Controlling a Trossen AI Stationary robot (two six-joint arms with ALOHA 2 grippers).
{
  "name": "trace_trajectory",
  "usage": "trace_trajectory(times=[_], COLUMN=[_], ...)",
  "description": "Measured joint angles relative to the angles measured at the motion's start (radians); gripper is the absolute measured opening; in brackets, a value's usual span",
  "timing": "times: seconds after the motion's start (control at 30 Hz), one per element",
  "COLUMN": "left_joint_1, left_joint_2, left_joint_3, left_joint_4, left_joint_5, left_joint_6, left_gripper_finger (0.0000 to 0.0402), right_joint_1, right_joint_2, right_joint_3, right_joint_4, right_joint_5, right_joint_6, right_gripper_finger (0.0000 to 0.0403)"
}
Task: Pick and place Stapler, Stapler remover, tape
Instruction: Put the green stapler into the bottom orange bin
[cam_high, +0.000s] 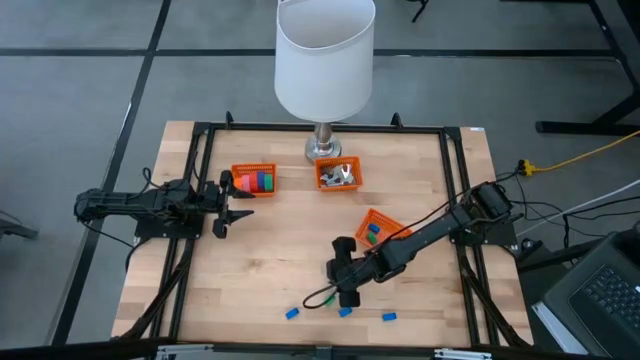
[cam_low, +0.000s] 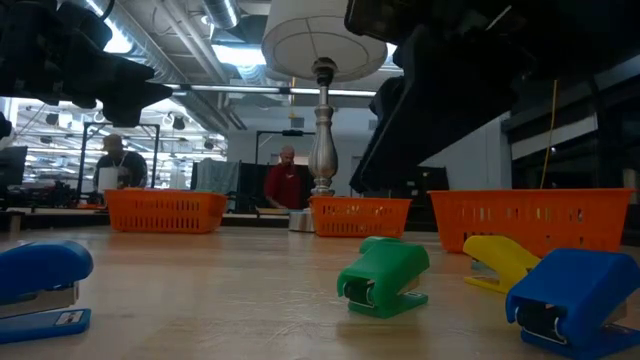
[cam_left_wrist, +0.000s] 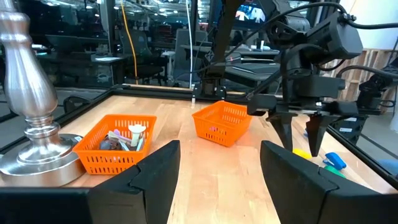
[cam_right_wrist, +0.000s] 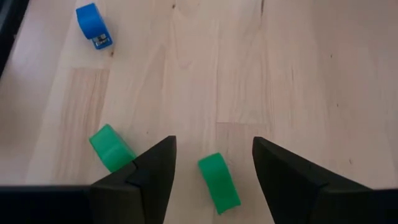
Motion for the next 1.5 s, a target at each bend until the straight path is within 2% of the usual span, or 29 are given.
trace_trajectory(times=[0.27,0.73,1.27,1.5], left_joint_1=[0.000,0.000,0.000,0.000], left_joint_2=[0.000,0.000,0.000,0.000], left_joint_3=[0.000,0.000,0.000,0.000], left_joint_4=[0.000,0.000,0.000,0.001], left_joint_5=[0.000,0.000,0.000,0.000], left_joint_6=[0.000,0.000,0.000,0.000], left_gripper_finger=[0.0219,0.0219,0.0219,0.0219], right_joint_1=[0.001,0.006,0.000,-0.019], right_joint_2=[0.000,0.000,0.033,0.050], right_joint_3=[0.000,0.000,0.000,0.000], right_joint_4=[-0.002,0.050,-0.033,-0.036], right_joint_5=[0.000,0.001,0.011,0.018], right_joint_6=[0.119,0.152,-0.031,-0.036], right_gripper_finger=[0.0215,0.0215,0.0215,0.0214])
